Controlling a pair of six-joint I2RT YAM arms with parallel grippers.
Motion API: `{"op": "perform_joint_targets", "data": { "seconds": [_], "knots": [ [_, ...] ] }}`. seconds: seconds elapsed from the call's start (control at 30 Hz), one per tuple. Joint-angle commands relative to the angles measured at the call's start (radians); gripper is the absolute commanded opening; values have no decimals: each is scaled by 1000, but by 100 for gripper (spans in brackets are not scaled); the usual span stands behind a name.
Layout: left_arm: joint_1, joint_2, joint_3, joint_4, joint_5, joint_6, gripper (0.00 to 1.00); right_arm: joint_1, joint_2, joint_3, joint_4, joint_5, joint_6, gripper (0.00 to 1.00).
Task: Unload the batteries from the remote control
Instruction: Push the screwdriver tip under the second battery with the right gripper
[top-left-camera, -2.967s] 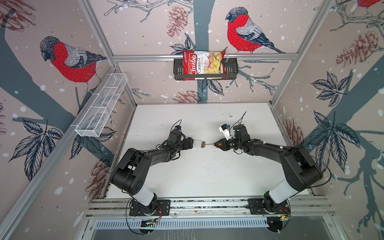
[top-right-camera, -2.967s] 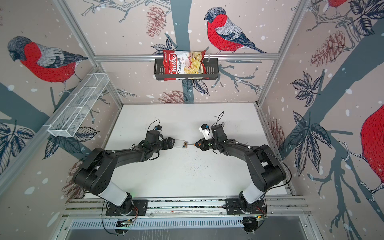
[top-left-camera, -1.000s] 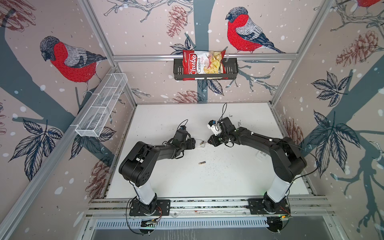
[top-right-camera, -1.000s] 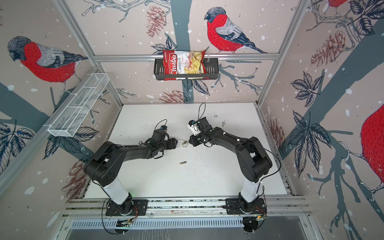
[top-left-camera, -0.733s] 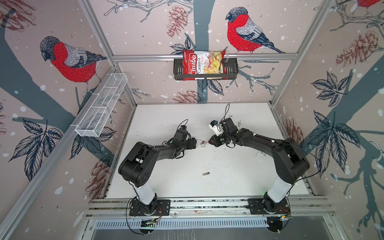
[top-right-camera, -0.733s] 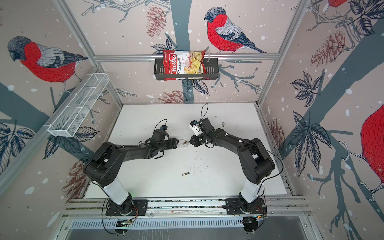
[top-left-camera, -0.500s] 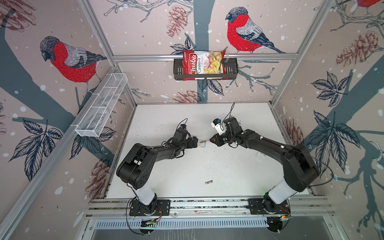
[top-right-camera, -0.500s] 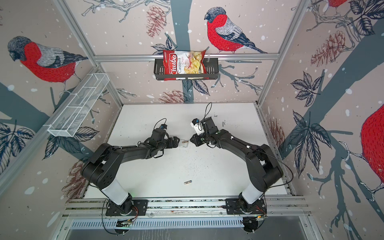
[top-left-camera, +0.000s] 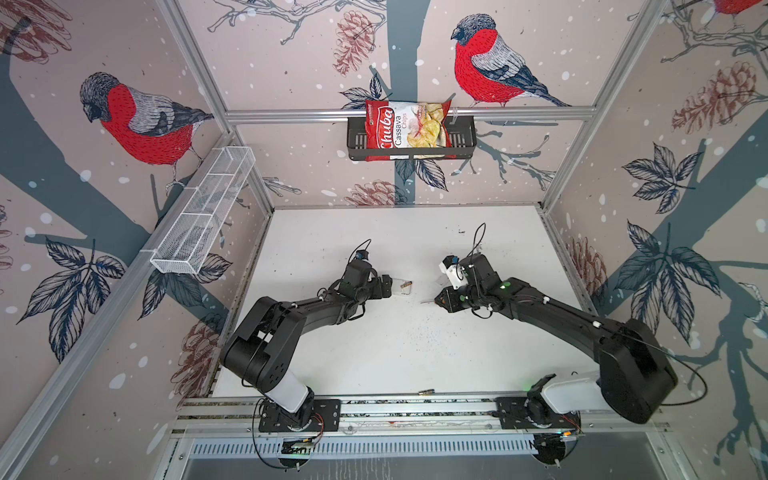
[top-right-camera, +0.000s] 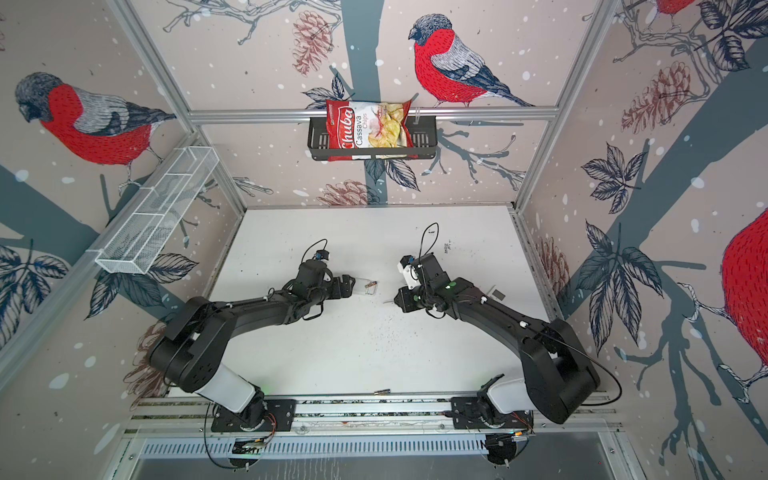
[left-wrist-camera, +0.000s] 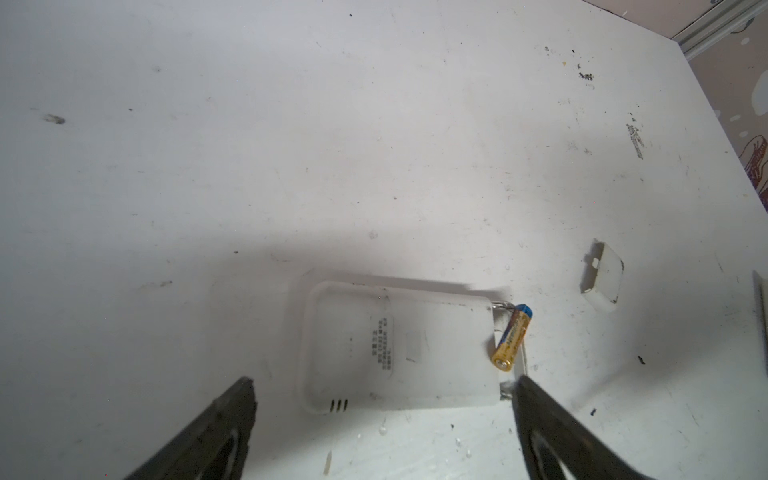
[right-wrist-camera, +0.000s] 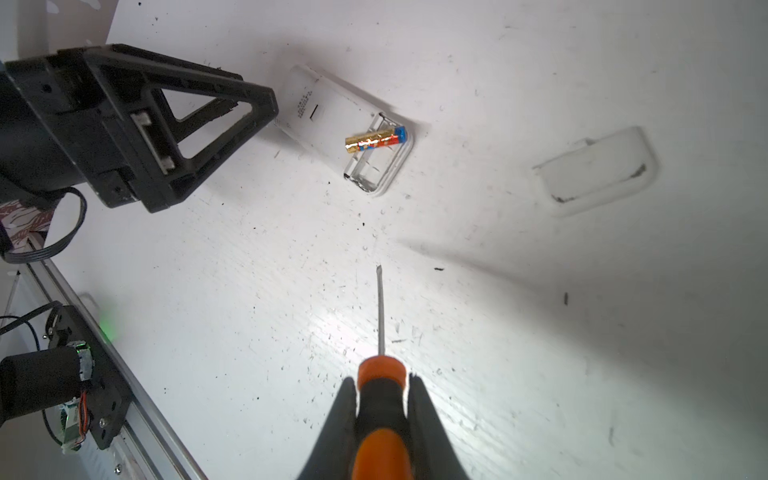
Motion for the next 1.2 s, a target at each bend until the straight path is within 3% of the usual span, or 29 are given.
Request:
{"op": "perform_joint_targets", "data": {
  "seconds": [0.0,0.73,1.17],
  "knots": [
    [-2,-13,-1,-8,8,-11,94,-5,34,24,83,-44,9,0],
    [21,116,125,-54,2,26,87,-74,281,166,264,-165,7,0],
    [24,160,104,-10,16,20,84,-79,191,76,278,-178,9,0]
  ]
}}
